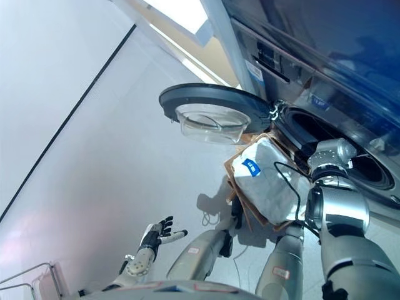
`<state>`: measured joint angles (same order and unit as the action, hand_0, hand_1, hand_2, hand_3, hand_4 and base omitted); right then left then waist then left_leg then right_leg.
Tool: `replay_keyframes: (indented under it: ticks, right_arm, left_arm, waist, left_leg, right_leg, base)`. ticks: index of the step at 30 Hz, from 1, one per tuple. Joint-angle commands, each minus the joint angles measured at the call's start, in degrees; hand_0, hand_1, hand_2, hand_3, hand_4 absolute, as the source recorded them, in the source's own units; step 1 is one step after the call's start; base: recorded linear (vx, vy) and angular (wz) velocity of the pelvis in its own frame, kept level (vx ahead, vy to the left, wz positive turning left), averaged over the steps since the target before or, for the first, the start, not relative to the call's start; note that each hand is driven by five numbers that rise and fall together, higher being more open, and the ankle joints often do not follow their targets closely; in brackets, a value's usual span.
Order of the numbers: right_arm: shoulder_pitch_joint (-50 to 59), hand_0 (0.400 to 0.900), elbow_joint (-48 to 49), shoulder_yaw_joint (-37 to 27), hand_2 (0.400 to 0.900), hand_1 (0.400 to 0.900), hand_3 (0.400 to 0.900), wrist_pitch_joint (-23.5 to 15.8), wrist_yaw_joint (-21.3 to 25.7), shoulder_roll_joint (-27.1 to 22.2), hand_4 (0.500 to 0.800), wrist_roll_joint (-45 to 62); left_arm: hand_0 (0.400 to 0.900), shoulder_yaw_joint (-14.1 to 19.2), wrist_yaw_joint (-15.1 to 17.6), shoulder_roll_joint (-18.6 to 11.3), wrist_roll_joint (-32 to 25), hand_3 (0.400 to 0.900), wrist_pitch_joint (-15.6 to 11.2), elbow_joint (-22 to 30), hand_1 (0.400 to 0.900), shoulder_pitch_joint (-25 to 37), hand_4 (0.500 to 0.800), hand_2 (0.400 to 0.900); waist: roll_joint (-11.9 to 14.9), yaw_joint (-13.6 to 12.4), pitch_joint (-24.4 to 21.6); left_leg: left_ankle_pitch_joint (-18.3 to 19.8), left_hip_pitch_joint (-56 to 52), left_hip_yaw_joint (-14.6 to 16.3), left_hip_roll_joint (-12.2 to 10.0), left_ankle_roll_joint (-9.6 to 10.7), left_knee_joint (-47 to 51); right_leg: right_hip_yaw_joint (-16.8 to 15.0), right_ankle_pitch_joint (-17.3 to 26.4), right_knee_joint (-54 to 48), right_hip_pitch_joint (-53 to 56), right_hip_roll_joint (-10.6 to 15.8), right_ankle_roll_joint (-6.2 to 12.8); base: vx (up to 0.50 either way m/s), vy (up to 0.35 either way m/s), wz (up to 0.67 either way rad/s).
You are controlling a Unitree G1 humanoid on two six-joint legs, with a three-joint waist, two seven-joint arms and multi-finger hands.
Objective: Put the clothes in the basket into the washing machine.
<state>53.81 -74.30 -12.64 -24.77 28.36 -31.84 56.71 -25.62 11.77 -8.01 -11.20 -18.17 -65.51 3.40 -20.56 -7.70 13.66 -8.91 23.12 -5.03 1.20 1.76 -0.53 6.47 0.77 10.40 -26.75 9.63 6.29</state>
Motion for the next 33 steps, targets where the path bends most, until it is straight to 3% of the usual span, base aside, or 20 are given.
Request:
replay_keyframes:
  ticks: [1, 11, 22, 30, 31, 32, 33]
  right_arm:
    - [9.7, 0.9, 1.6, 5.8, 0.9, 0.9, 0.9, -1.1, -4.0, -6.9, 0.8, -3.8]
    - [7.4, 0.9, -3.1, 5.5, 0.9, 0.9, 0.9, 0.7, -7.5, -5.1, 0.8, -2.4]
    - [4.5, 0.9, -8.6, 8.9, 0.9, 0.9, 0.9, 7.3, -11.9, -3.5, 0.8, -7.2]
    - [-5.4, 0.9, -8.5, 8.3, 0.9, 0.9, 0.9, 8.4, -13.7, 4.8, 0.8, -8.6]
    - [-0.3, 0.9, 0.0, 12.8, 0.9, 0.9, 0.9, 6.7, -11.6, 9.2, 0.8, -8.7]
    - [-9.5, 0.9, -1.5, 12.9, 0.9, 0.9, 0.9, 8.3, -12.9, 10.7, 0.8, -10.8]
    - [-9.8, 0.9, -1.3, 12.9, 0.9, 0.9, 0.9, 8.3, -12.9, 10.7, 0.8, -10.8]
  left_arm:
    - [0.9, -0.7, 0.4, -1.5, -1.6, 0.9, -1.0, -0.7, 0.9, 1.2, 0.8, 0.9]
    - [0.9, 0.1, -0.1, -1.0, -1.5, 0.9, -0.2, -2.4, 0.9, 1.2, 0.8, 0.9]
    - [0.9, 1.8, -2.6, -1.1, -2.5, 0.9, 0.4, -3.7, 0.9, 1.2, 0.8, 0.9]
    - [0.9, 4.3, -3.1, -1.3, -1.1, 0.9, 1.2, -5.0, 0.9, 1.9, 0.8, 0.9]
    - [0.9, 5.6, -2.4, -2.2, -1.5, 0.9, 1.5, -6.3, 0.9, 1.3, 0.8, 0.9]
    - [0.9, 6.3, -3.7, -1.2, -0.9, 0.9, 2.5, -6.2, 0.9, 2.5, 0.8, 0.9]
    - [0.9, 6.2, -3.7, -1.2, -0.9, 0.9, 2.6, -6.2, 0.9, 2.4, 0.8, 0.9]
  waist:
    - [0.2, -0.8, 0.3]
    - [1.6, -0.6, -1.4]
    - [4.1, -0.4, -2.3]
    - [7.6, 0.5, -2.9]
    - [9.4, 1.0, -3.3]
    - [10.2, 1.9, -2.9]
    - [10.2, 1.9, -3.1]
  left_leg:
    - [2.2, 0.8, -0.5, 4.3, 1.4, -1.0]
    - [3.0, -0.6, -0.9, 4.5, 1.3, -0.6]
    - [3.7, -1.3, -0.2, 4.0, 1.0, -1.1]
    - [4.5, -2.6, 0.0, 3.1, 0.5, -2.3]
    - [4.9, -3.5, 0.5, 2.6, 0.5, -2.5]
    - [5.3, -4.1, 0.9, 2.3, 0.4, -2.8]
    - [5.1, -3.9, 0.9, 2.3, 0.4, -2.7]
  right_leg:
    - [1.8, -2.0, -1.9, 4.3, -0.1, -1.02]
    - [3.0, -1.6, -3.8, 6.8, 0.0, -0.9]
    - [2.5, -0.3, -5.9, 8.5, -0.3, -0.92]
    - [2.2, 0.6, -7.2, 10.5, -1.2, -1.12]
    - [1.7, 0.7, -7.7, 11.2, -1.6, -1.34]
    - [1.5, 0.9, -7.7, 11.7, -1.8, -1.19]
    - [1.5, 1.2, -7.9, 11.5, -1.8, -1.18]
  base:
    - [0.05, -0.024, 0.18]
    - [0.04, -0.007, 0.04]
    - [-0.01, 0.003, -0.04]
    - [-0.01, -0.018, -0.06]
    - [0.0, -0.032, -0.24]
    - [-0.01, -0.029, -0.24]
    - [0.02, -0.055, -0.1]
